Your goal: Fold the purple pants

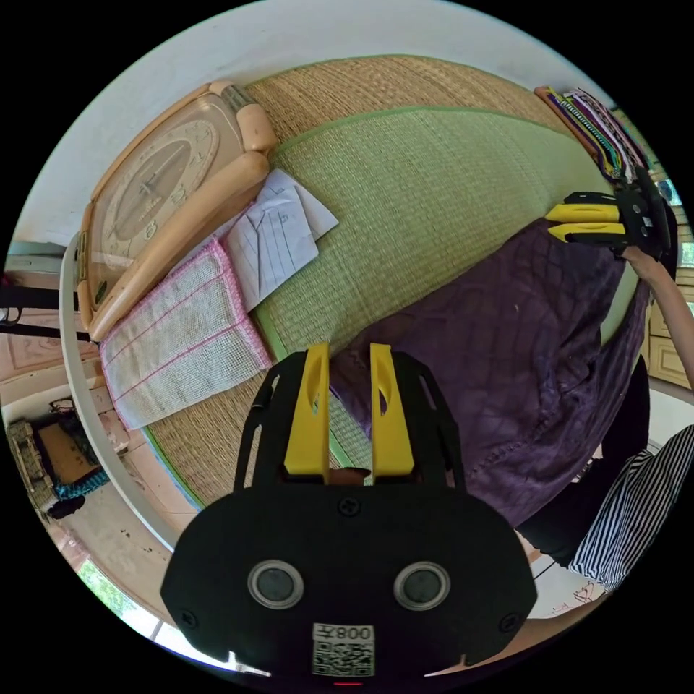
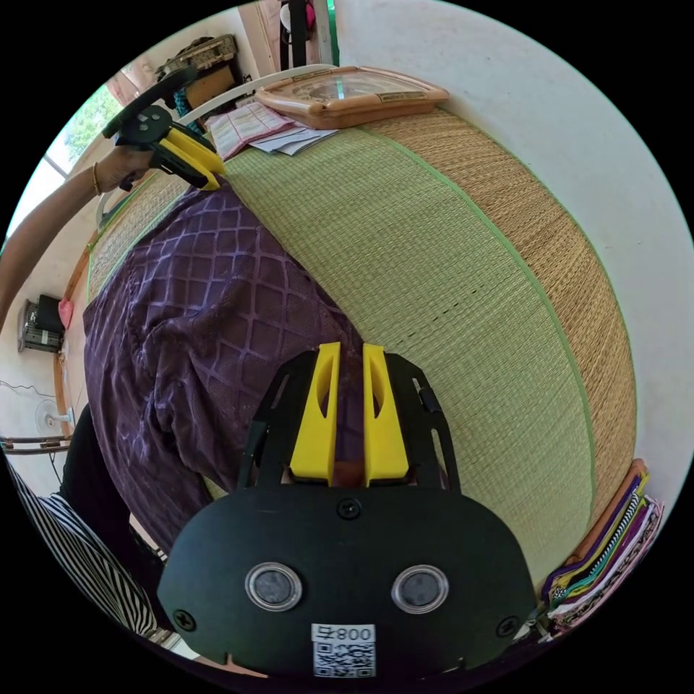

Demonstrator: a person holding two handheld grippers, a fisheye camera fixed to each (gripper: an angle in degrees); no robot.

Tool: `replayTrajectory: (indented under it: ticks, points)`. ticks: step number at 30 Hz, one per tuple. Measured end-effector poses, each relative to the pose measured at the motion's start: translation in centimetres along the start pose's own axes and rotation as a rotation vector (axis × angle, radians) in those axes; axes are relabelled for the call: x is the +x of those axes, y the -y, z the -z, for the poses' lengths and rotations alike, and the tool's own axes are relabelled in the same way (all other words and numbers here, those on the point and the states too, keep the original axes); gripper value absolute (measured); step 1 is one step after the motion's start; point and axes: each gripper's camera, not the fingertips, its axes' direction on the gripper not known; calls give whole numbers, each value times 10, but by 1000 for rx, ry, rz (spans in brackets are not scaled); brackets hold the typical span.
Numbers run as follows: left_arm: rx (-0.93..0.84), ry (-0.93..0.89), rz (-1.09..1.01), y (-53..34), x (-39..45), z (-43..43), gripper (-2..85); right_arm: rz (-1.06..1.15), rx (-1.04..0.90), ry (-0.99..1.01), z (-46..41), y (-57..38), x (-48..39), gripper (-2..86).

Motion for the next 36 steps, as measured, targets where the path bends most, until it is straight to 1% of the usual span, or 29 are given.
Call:
replayTrajectory:
  ticks: [4, 8, 11, 14, 19, 27, 36]
  points:
    - [1, 18, -33, -7, 18, 2, 61, -14, 9, -9, -4, -1, 1, 54]
    - [-4, 51, -23, -14, 35, 2, 32, -1, -2, -32, -8, 0, -6, 35]
    - [-16, 70, -9, -22, 46, 2, 24, -19, -10, -53, -9, 1, -9, 24]
    - [-21, 105, 4, -34, 60, 2, 21, -59, -27, -28, -8, 2, -6, 17]
    - [14, 106, 40, -59, 78, 6, 18, -92, -67, -9, -4, 1, -6, 11]
    - [73, 110, 72, -111, 111, 13, 17, -171, -1, 17, 36, -21, -14, 8]
    - [132, 121, 66, -185, 163, 9, 17, -195, 60, 0, 91, -61, -54, 6]
